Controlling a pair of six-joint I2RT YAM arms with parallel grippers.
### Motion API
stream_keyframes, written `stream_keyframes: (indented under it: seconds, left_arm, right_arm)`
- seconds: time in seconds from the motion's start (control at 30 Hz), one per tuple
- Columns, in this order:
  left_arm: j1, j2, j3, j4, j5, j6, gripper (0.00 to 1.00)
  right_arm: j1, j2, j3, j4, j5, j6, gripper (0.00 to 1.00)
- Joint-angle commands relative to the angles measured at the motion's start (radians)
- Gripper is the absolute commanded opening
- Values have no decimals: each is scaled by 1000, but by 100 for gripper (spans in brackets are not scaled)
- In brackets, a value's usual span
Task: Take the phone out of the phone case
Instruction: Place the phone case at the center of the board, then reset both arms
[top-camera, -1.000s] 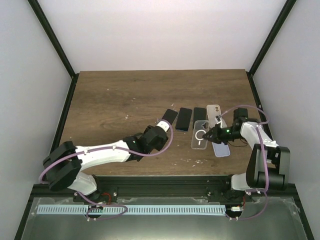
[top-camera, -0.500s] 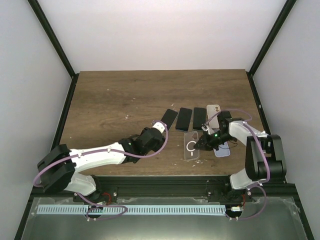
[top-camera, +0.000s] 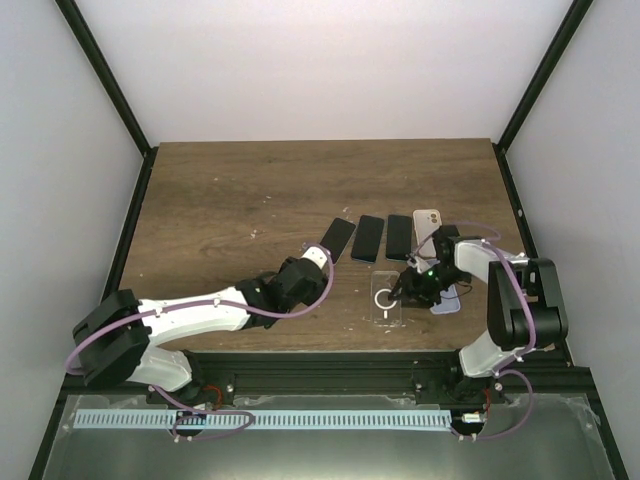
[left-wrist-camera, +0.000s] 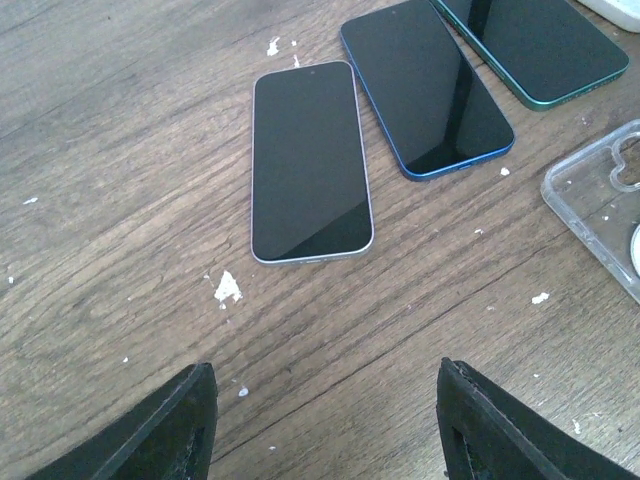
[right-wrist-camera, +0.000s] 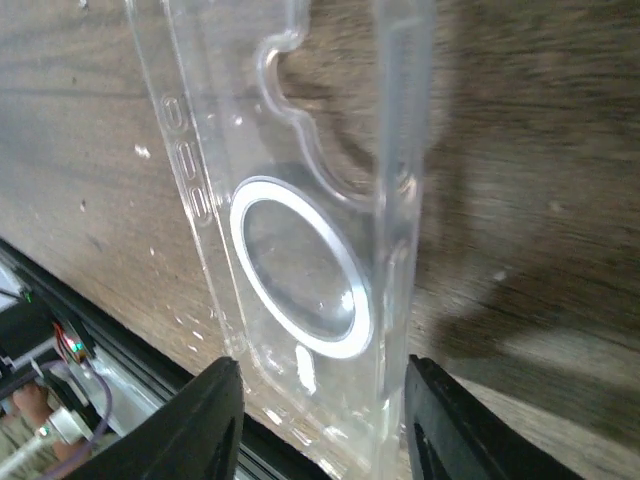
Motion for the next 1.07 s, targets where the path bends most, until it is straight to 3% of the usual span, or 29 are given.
stream_keyframes:
  seconds: [0.0, 0.1, 0.27, 0.3, 0.47, 0.57, 0.73, 0.9, 1.03]
  left_arm:
    - [0, -26, -8, 17, 6, -15, 61]
    - [0, -39, 5, -5, 4, -12, 61]
    - [2, -73, 68, -124, -75, -34, 70]
    - [4, -84, 81, -149, -97, -37, 76]
    - [78, -155, 172, -329, -89, -65, 85]
    - [174, -208, 241, -437, 5, -79, 86]
    - [362, -239, 352, -522, 206, -27, 89]
    - [373, -148, 476, -586, -19, 7, 90]
    - [375, -175, 375, -459, -35, 44, 89]
  right_arm:
    - [-11, -61, 34, -5, 52, 3, 50]
    - [-58, -110, 53, -16, 87, 9, 60]
    - [-148, -159, 165, -19, 45, -25, 98]
    - [-152, -166, 195, -11, 26, -35, 100]
    - [-155, -259, 283, 142, 91, -159, 100]
    - [-157, -369, 212, 312, 147, -198, 100]
    - [-158, -559, 98, 530, 184, -65, 100]
    - [-158, -691, 62, 657, 254, 17, 100]
    - [-158, -782, -47, 777, 309, 16, 100]
